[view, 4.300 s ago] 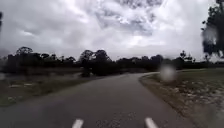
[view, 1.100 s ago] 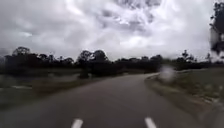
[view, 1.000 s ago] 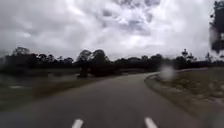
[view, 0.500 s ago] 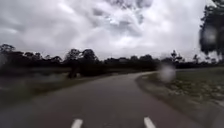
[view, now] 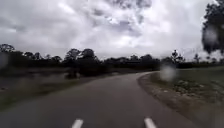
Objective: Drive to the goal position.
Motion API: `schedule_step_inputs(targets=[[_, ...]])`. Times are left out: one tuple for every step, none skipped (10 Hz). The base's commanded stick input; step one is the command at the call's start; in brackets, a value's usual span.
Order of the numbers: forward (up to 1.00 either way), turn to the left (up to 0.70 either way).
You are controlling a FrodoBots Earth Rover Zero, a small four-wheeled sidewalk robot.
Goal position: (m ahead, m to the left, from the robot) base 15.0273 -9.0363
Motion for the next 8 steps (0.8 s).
schedule_step_inputs(targets=[[0.85, 0.0], [0.85, 0.0], [0.85, 0.0], [0.85, 0.0], [0.85, 0.0], [0.85, 0.0], [0.85, 0.0], [0.85, 0.0]])
